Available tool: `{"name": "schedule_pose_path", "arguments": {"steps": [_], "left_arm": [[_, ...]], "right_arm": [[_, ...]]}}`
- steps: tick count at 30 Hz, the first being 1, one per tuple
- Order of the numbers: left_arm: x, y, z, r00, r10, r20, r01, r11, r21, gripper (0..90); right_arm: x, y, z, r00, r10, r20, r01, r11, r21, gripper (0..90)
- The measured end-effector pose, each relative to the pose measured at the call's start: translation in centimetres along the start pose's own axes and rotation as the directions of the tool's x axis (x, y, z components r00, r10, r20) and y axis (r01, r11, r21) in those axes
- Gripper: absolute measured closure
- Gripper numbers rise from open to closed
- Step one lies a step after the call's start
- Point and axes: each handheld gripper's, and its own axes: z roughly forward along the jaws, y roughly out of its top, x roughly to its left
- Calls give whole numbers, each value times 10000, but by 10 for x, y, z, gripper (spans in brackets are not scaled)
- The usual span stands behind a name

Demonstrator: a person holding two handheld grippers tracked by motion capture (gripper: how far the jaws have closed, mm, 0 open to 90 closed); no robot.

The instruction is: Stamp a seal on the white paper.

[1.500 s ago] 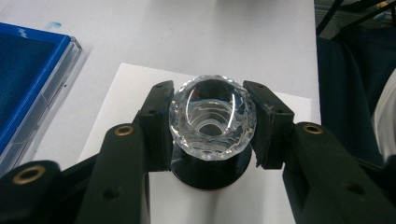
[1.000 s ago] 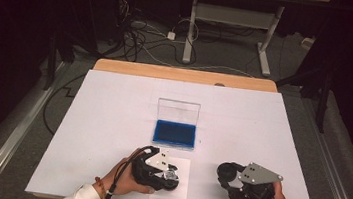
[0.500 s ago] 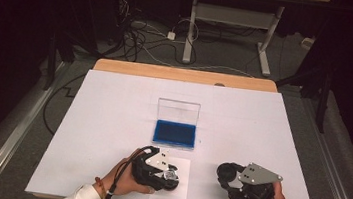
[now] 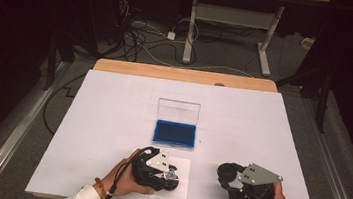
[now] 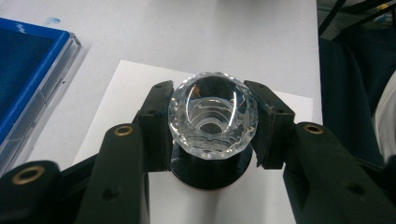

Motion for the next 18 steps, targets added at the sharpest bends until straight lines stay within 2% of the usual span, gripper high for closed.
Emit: {"name": "schedule_pose_path", "arguments": {"steps": [6,9,11,18], "left_arm": [[-1,3,-2,10000,-73,6,73,9999,128,541],[-2,4,-3,9996,-143,234,146,9998,-110,541],[-3,8,-6,9999,-17,109,18,9999,-150,540],[1,11,-19,9999,-52,-151,44,9986,-524,541]], "right_arm": [[-1,0,-2,10000,9,8,-9,10000,-89,388],[-2,0,-3,10000,52,27,-52,9999,-123,388],[-3,0,-3,10000,52,46,-51,9999,-132,388],[-3,0,-4,10000,33,82,-32,9999,-161,389]]}}
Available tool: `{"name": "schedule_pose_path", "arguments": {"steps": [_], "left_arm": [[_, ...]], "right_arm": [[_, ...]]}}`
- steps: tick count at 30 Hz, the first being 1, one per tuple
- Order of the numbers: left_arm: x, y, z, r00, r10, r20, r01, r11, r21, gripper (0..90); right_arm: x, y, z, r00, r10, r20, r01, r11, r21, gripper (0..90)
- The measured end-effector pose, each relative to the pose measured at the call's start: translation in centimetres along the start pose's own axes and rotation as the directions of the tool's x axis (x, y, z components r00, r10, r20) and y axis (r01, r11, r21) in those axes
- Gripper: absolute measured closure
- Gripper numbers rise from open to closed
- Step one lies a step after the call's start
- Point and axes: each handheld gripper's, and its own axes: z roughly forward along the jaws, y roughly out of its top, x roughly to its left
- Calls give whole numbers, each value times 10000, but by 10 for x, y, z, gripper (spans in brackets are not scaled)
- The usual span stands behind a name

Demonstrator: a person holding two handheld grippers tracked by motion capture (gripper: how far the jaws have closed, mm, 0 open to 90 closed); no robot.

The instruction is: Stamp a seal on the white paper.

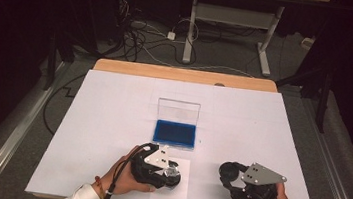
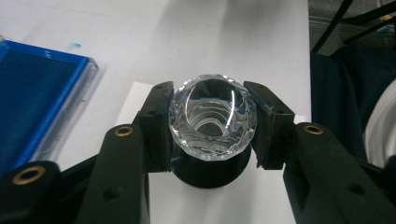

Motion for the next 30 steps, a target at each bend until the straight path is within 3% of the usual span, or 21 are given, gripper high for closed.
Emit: {"name": "schedule_pose_path", "arguments": {"steps": [17,30], "left_arm": [[11,-2,-35,9946,-383,-965,293,9952,-930,541],[20,-11,-51,9882,-724,-1353,562,9912,-1203,541]], "right_arm": [[-1,0,-1,10000,34,39,-33,10000,-70,389],[-4,0,-1,9999,148,45,-148,9998,-95,388]]}}
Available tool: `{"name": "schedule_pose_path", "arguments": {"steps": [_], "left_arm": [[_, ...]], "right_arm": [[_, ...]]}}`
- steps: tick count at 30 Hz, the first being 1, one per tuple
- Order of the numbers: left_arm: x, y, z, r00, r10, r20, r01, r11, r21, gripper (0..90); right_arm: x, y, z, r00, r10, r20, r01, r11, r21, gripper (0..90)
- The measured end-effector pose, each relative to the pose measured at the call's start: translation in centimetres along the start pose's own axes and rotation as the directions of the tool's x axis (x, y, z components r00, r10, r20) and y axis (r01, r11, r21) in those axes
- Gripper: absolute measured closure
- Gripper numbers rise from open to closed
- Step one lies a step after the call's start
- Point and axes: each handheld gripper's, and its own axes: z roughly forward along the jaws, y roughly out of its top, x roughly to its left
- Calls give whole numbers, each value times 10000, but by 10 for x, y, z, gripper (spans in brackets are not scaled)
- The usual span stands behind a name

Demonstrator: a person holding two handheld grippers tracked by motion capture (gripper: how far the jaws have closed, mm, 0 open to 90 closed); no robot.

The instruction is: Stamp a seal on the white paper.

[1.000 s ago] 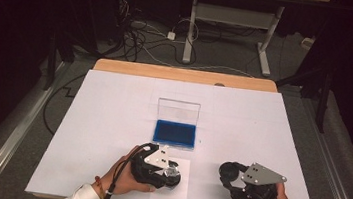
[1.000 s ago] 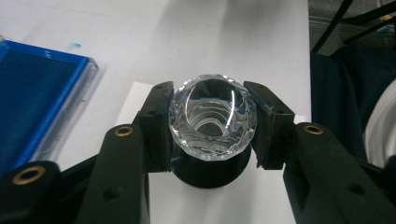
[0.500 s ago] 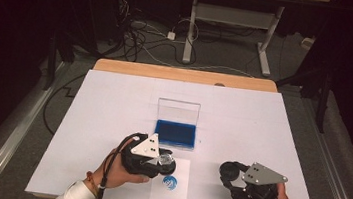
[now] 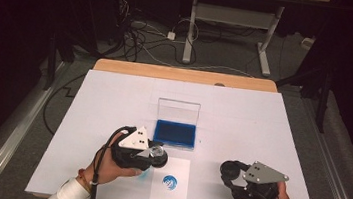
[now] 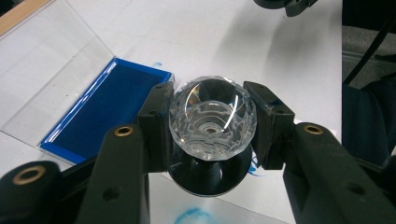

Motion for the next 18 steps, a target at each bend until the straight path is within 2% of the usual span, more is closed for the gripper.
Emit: {"name": "schedule_pose_path", "arguments": {"steps": [18], "left_arm": [[8,-7,-16,9982,-220,-555,208,9995,-222,541]], "right_arm": [[-2,3,3,9998,-51,-181,49,9999,-109,388]]}}
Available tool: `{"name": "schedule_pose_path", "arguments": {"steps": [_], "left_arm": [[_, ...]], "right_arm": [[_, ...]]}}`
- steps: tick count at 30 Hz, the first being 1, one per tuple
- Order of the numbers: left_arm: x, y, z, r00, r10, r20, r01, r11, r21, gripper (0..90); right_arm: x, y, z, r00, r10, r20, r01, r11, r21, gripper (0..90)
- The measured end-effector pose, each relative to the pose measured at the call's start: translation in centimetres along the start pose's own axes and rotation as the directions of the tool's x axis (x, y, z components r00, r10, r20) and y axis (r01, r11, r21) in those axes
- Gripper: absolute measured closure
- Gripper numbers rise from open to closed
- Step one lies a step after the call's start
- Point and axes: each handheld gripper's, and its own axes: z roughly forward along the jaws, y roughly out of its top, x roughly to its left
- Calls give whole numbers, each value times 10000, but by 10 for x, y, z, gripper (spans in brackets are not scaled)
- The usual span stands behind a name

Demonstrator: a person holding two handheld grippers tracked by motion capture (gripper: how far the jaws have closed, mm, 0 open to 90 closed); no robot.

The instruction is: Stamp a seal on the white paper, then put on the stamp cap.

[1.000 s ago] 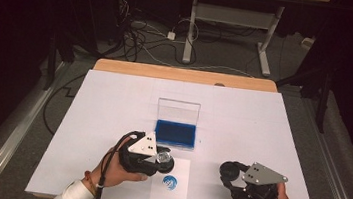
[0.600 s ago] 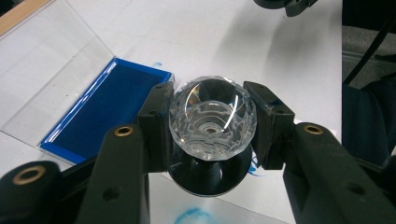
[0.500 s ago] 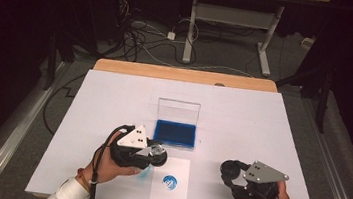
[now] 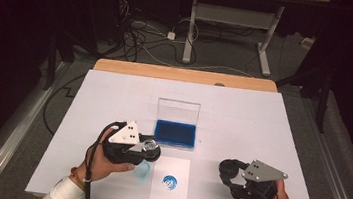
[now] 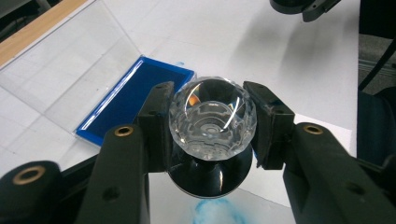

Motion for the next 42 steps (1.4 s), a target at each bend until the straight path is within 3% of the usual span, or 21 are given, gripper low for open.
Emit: {"name": "schedule_pose_path", "arguments": {"steps": [15,29,42], "left_arm": [[4,-4,-7,9998,-116,-141,115,9999,-61,541],[0,-4,-5,9999,-125,36,125,9998,-145,541],[-4,10,0,9974,-27,724,78,9975,-702,541]], "right_arm": [[2,2,5,9999,-105,-115,105,9999,48,389],[3,3,6,9999,-126,-105,127,9999,87,388],[13,10,21,9979,-167,-621,178,9997,167,388]]}}
